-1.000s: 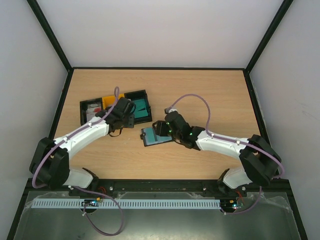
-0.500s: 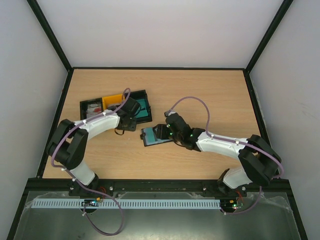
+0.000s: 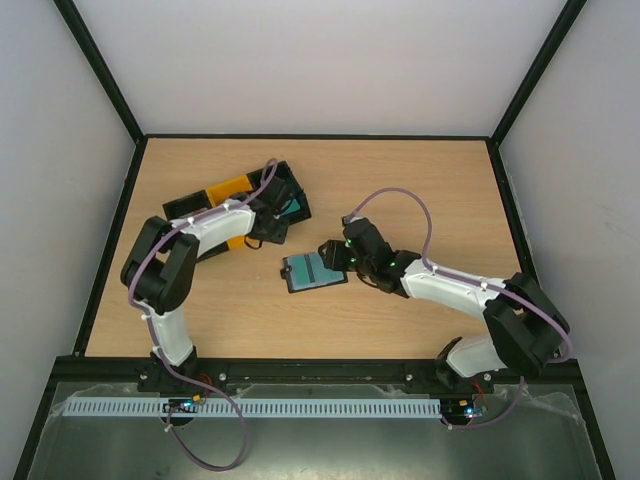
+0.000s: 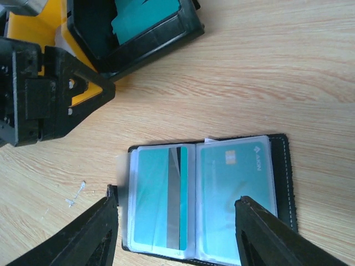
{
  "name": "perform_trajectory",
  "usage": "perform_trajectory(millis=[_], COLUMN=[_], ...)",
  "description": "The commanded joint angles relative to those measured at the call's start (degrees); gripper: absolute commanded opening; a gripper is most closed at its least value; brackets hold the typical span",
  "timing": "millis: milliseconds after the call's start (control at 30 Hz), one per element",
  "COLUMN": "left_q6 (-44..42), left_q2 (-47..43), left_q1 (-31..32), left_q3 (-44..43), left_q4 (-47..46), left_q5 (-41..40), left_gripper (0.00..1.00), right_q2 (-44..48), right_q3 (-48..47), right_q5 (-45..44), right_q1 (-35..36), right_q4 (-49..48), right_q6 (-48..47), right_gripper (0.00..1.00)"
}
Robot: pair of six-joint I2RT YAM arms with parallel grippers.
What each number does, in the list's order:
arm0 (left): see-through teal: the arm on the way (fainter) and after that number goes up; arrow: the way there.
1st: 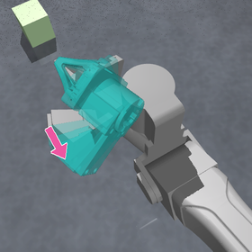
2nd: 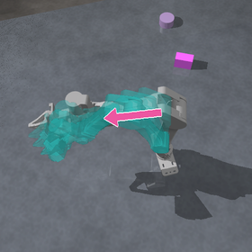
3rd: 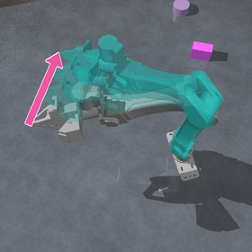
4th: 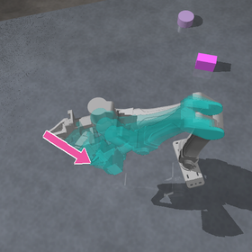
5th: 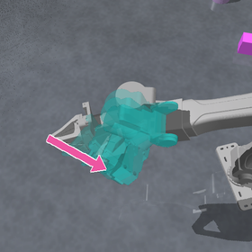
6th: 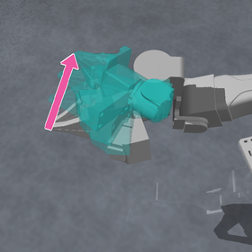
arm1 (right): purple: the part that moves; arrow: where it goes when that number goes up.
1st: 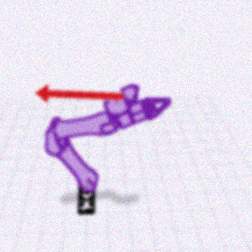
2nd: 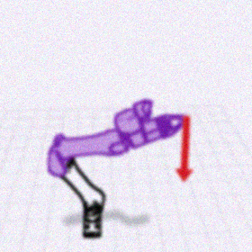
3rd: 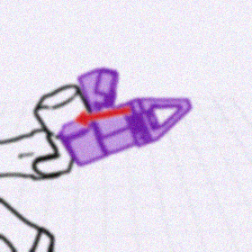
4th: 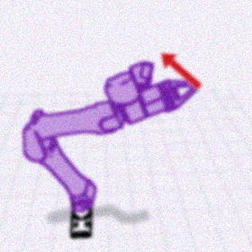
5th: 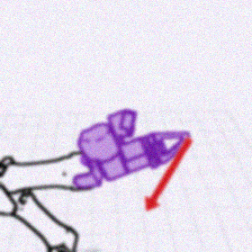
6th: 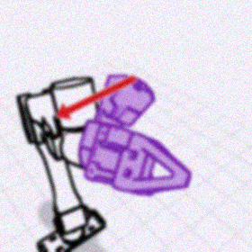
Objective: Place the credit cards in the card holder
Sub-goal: Adjust the storage box at the center of the board, then pick up the credit card from the storage box.
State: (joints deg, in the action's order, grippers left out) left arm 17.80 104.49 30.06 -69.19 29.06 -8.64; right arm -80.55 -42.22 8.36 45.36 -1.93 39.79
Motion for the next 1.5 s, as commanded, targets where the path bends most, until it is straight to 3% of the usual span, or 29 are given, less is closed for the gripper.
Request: perform_trajectory(millis=[0,300,600,733,1133,1467], left_q6=[-3.86,-11.07,-7.37,-6.57,-7.94,-10.25], left_q2=[3.78,4.16,-1.04,2.19,6.8,13.49], left_q1=[-0.79,-2.85,-4.87,-4.93,-4.51,-0.54], left_q3=[-4.68,-8.81,-5.48,-6.45,-8.22,-16.71], left_q4=[-2.82,-2.33,-3.05,-1.96,-4.3,-1.53], left_q5=[3.79,7.26,2.81,0.79,10.63,13.66], left_gripper=[0.46,0.51,0.72,0.7,0.63,0.61], right_q2=[1.93,2.41,1.35,1.26,0.86,-0.02], right_q3=[0.06,0.41,0.46,0.72,1.17,0.52], right_q5=[-0.93,-0.2,1.83,1.84,0.94,-0.92], right_q1=[-1.0,-1.33,-1.38,-1.34,-1.34,-1.58], right_q4=[2.79,2.66,1.65,1.26,1.41,2.64], right_q6=[-1.31,-0.47,0.5,1.06,1.4,1.61], right_gripper=[0.57,0.57,0.57,0.58,0.58,0.58])
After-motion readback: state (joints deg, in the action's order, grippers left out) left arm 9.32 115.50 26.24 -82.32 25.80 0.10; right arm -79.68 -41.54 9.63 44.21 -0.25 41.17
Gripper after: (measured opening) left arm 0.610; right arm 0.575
